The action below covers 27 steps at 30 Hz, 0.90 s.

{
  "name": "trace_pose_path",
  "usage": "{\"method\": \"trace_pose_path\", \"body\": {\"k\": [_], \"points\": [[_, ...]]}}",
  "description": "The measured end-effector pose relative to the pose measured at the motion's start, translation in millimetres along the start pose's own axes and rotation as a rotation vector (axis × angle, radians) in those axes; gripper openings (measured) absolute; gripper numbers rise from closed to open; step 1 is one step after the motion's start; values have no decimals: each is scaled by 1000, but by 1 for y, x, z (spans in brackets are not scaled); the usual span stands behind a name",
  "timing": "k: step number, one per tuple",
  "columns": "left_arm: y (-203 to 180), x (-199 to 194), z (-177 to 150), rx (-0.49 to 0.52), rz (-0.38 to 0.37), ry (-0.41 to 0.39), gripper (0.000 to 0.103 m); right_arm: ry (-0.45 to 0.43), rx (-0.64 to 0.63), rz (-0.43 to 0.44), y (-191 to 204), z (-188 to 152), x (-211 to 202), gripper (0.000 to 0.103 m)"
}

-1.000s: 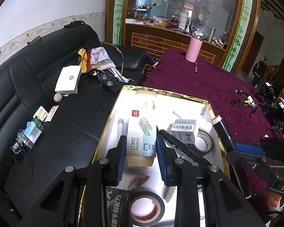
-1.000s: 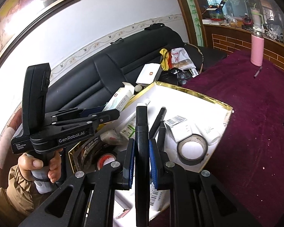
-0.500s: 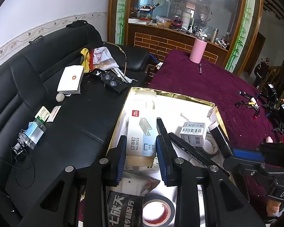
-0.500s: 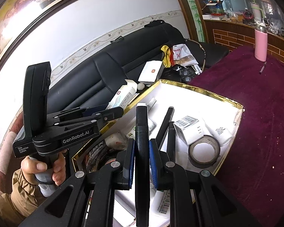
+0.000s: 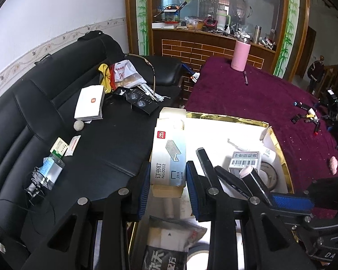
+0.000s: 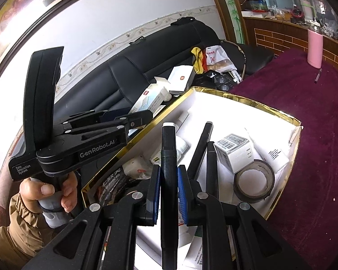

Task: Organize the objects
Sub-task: 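Lower the box and marker into the tray and open both grippers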

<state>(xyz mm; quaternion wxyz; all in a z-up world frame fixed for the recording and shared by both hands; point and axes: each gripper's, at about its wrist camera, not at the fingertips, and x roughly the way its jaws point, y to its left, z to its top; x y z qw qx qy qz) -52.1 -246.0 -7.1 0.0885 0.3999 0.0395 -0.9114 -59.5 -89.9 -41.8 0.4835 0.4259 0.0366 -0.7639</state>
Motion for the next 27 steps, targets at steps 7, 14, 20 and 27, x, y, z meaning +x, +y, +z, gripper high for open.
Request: {"method": "trace_pose_path", "body": {"k": [7, 14, 20, 27], "points": [[-2, 17, 8, 18, 8, 22, 30, 22, 9, -4, -2, 1, 11, 16], [-2, 40, 19, 28, 9, 65, 30, 53, 30, -30, -10, 4, 29, 16], [-4, 51, 24, 26, -1, 87, 30, 66, 60, -38, -20, 4, 35, 16], [-5, 63, 29, 19, -3, 121, 30, 75, 60, -52, -20, 5, 41, 16]]}}
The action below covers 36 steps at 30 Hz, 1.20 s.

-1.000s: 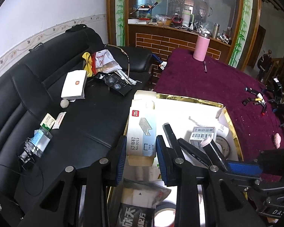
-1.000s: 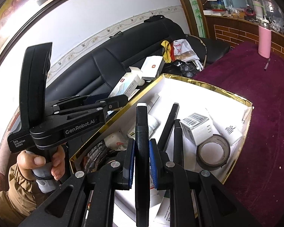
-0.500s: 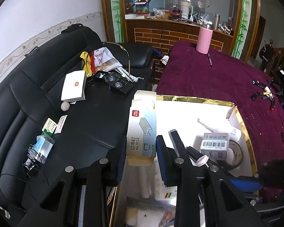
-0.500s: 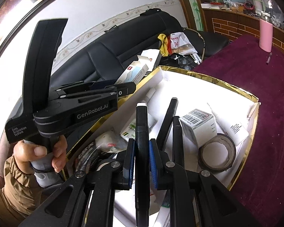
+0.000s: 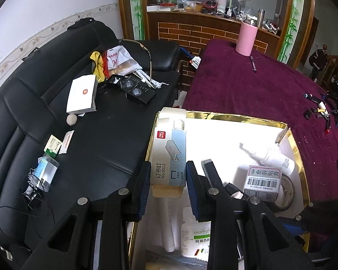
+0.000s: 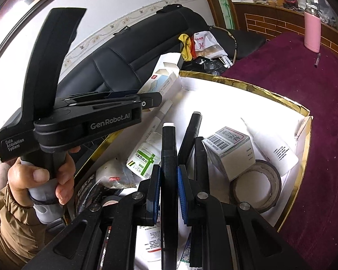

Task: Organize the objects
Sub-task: 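Lower the box and marker into the tray and open both grippers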

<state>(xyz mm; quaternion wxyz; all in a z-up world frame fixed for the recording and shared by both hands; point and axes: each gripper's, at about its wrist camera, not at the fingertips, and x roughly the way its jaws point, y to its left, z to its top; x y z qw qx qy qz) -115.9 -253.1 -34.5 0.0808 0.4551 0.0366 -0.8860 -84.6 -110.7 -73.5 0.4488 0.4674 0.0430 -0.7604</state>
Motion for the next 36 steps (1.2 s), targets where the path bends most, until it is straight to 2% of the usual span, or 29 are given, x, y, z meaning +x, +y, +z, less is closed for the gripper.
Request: {"method": "trace_pose_path", "body": {"k": [8, 20, 25, 36], "points": [[-6, 21, 2, 8, -3, 63, 30, 6, 20, -40, -7, 1, 3, 17], [-18, 38, -1, 48, 20, 121, 30, 8, 26, -37, -11, -1, 4, 17], [-23, 39, -2, 67, 49, 131, 30, 12, 25, -38, -12, -3, 5, 17], [-25, 44, -4, 66, 37, 161, 30, 9, 34, -54, -17, -5, 7, 18]]}}
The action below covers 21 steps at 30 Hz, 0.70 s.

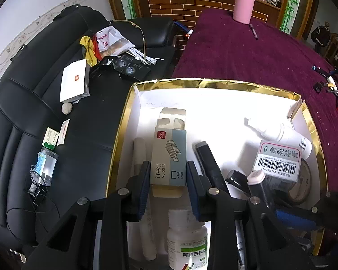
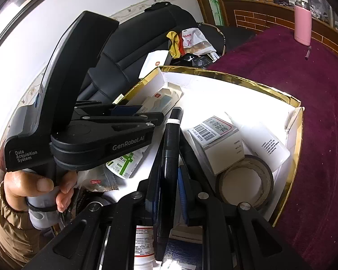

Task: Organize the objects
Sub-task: 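Lower the box and marker into the tray and open both grippers, then move both grippers back over the table toward the pink puff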

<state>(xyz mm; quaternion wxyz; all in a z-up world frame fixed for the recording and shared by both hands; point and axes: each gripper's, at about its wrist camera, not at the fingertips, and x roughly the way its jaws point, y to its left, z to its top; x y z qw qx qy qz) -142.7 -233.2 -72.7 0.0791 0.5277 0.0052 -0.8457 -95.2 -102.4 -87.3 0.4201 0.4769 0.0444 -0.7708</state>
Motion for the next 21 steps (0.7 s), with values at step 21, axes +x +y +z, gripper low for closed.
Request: {"method": "trace_pose_path", "body": {"k": [21], "points": [[-6, -27, -8, -2, 22, -43, 46, -96, -9, 0, -1, 2, -38, 42]]}}
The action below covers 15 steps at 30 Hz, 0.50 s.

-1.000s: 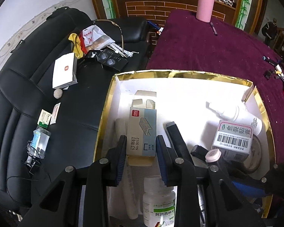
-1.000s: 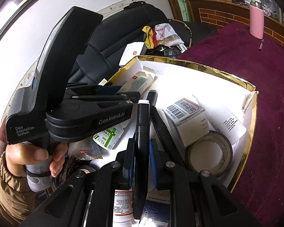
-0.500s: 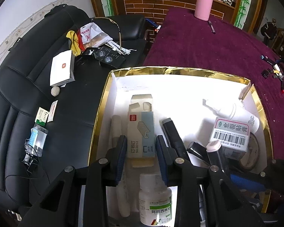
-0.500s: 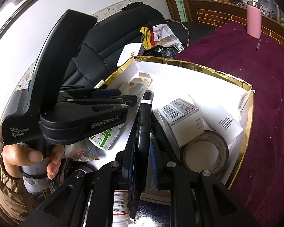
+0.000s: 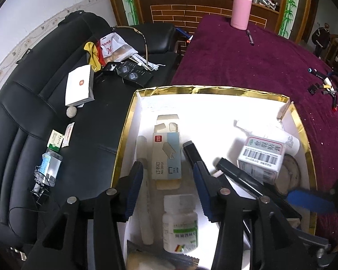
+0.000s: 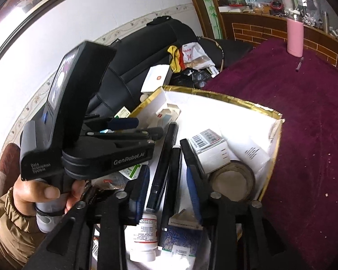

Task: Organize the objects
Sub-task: 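Move both grippers back over the table toward the pink puff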

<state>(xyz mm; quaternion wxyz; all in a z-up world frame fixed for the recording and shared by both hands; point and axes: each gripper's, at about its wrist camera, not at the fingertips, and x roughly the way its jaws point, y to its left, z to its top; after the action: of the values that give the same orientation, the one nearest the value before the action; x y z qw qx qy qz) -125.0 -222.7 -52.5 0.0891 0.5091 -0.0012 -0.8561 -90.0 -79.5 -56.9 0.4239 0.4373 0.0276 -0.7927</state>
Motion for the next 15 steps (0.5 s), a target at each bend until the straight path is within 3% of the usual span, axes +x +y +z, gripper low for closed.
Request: {"method": "trace_pose_path", "body": {"k": [4, 8, 12, 15], "points": [[-4, -11, -4, -5, -3, -16, 49, -36, 15, -11, -6, -2, -15, 68], [-6, -24, -12, -24, -37, -30, 54, -62, 55, -24, -18, -7, -29, 84], [-11, -40, -22, -44, -134, -45, 56, -91, 99, -45, -34, -14, -44, 91], [-17, -52, -25, -43, -166, -63, 57, -112, 134, -64, -49, -20, -58, 94]]}}
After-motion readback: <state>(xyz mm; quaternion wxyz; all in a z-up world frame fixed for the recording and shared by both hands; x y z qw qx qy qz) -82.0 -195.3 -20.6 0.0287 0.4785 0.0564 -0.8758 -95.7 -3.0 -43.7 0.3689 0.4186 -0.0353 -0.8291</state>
